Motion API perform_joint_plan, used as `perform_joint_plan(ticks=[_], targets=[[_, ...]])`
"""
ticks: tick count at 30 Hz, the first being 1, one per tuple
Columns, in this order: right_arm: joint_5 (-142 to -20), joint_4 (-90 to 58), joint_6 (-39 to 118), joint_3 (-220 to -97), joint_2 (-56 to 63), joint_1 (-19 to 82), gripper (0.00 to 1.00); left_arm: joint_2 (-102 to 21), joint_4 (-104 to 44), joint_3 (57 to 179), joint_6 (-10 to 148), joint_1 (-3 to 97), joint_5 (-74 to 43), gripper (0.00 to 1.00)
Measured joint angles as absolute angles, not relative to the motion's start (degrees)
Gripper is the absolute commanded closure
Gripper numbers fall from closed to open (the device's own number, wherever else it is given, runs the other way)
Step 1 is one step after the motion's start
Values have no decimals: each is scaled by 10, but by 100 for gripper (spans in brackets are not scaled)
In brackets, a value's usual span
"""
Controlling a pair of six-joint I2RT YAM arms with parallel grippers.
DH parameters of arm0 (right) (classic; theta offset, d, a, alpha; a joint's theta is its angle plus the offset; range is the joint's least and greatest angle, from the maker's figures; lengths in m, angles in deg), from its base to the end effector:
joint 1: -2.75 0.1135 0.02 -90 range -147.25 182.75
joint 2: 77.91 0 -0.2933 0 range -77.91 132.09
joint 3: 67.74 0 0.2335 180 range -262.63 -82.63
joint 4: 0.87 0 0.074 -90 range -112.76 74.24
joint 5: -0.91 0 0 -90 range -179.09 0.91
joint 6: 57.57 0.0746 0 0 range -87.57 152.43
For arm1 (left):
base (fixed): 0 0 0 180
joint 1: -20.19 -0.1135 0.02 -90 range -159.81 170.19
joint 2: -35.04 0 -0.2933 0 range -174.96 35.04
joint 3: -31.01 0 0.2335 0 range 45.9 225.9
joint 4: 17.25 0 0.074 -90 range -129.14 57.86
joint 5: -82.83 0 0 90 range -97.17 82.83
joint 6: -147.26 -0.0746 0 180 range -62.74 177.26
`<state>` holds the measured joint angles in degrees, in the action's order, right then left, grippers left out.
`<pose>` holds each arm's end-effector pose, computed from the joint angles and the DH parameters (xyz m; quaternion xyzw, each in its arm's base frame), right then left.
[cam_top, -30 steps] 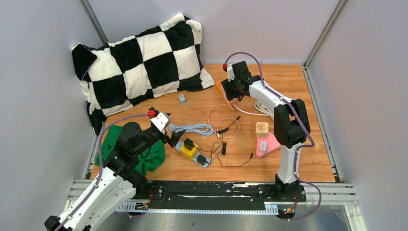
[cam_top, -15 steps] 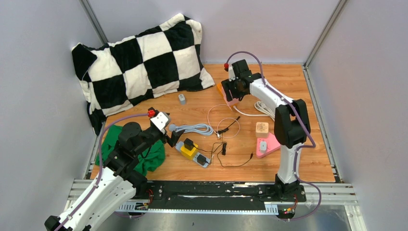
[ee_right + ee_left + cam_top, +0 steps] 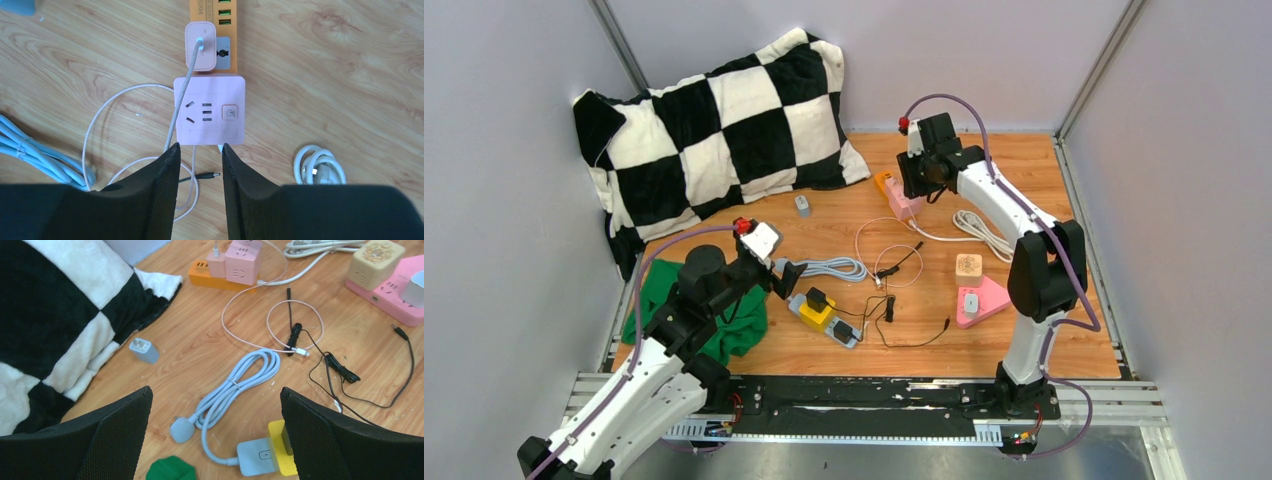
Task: Insert the plug
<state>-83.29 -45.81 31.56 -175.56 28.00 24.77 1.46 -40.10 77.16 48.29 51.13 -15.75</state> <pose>0.4070 0.1728 0.3022 -0.2015 0.8938 0.1187 0.3827 0.1220 -0.0861 0.3002 0.3063 0.7031 -0.1782 0.6165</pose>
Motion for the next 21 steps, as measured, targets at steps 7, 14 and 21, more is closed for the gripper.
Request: perform_joint_plan(ticks=[7,14,21], targets=[[-828,-441,318,-1756,294,243,70,-73,-425,834,542,509,-71,0],[-828,-419,318,-1742,322,242,70,-192,-447,912,616,462,-52,8],[-836,-415,332,-1725,306,242,53,-294,-412,928,700,434,-16,19]])
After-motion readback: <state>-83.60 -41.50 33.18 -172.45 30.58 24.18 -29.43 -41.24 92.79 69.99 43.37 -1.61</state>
